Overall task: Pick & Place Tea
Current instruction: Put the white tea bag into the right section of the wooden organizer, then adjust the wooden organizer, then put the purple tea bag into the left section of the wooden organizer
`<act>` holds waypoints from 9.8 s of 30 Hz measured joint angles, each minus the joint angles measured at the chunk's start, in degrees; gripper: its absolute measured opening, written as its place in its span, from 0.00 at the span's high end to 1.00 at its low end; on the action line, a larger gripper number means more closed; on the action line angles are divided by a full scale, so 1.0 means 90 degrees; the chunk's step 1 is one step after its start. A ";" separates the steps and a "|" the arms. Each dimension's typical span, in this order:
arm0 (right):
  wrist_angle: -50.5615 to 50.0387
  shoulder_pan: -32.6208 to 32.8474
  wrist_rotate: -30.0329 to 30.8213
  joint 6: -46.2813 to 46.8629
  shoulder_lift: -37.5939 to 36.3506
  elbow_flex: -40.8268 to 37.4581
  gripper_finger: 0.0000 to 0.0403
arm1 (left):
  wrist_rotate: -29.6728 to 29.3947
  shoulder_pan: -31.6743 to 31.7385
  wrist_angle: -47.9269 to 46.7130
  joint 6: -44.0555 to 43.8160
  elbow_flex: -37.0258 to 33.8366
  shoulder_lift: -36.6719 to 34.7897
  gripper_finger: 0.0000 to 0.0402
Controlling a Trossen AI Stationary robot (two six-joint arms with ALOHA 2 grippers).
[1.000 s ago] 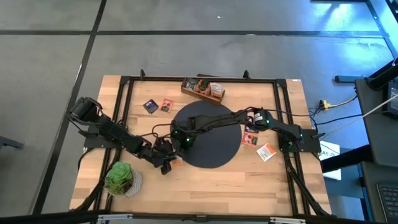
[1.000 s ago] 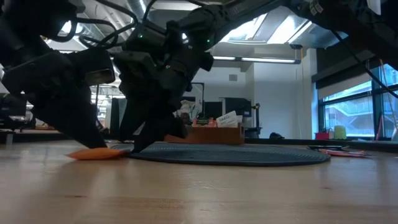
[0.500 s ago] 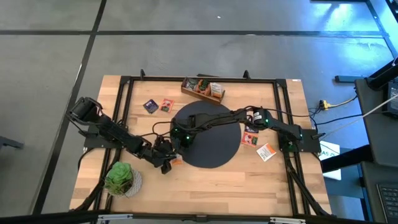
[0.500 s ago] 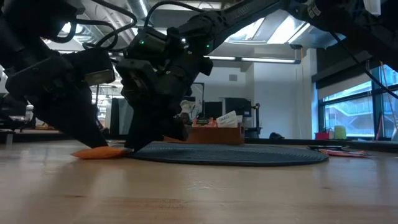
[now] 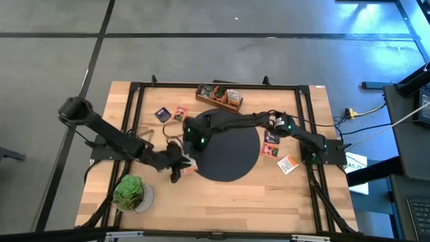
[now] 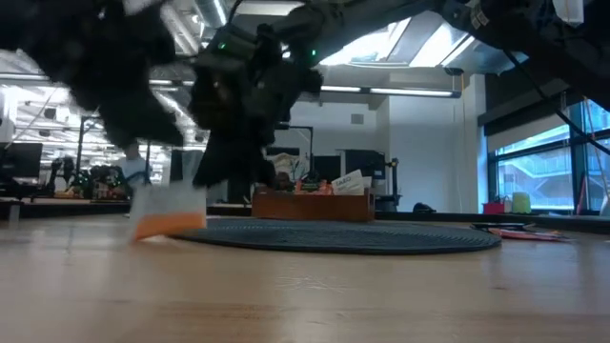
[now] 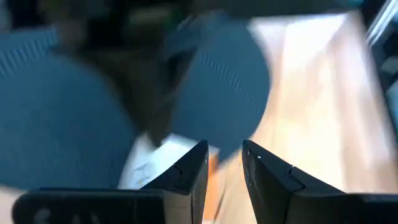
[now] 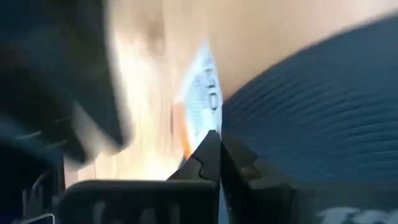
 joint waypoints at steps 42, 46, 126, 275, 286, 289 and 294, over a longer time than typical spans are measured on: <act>0.0833 -0.2748 0.4756 -0.1527 -0.4369 -0.4708 1.00 | 0.0445 0.3611 -0.1217 0.2081 0.0024 -0.2574 0.76; 0.1100 -0.2748 0.5305 -0.1846 -0.4371 -0.5088 0.99 | 0.0443 0.3686 -0.1217 0.2103 0.0029 -0.2574 0.76; 0.1727 -0.3438 0.2799 -0.1510 -0.4422 -0.4964 0.61 | 0.0436 0.3844 -0.1358 0.2021 0.0032 -0.2571 0.76; 0.5180 -0.2908 0.5011 -0.0652 -0.4952 -0.8152 0.79 | 0.0079 0.3844 -0.1538 0.2373 0.0032 -0.2571 0.76; 0.5244 -0.2937 0.3174 -0.0331 -0.4951 -0.7952 0.79 | 0.0093 0.3844 -0.1569 0.2375 0.0032 -0.2571 0.76; 0.5287 -0.2871 0.2442 -0.0312 -0.4952 -0.7781 0.79 | 0.0086 0.3843 -0.1744 0.2374 0.0032 -0.2571 0.76; 0.5706 -0.2741 0.1986 0.0142 -0.4952 -0.7485 0.79 | -0.0221 0.4000 -0.2537 0.1494 0.0034 -0.2357 0.76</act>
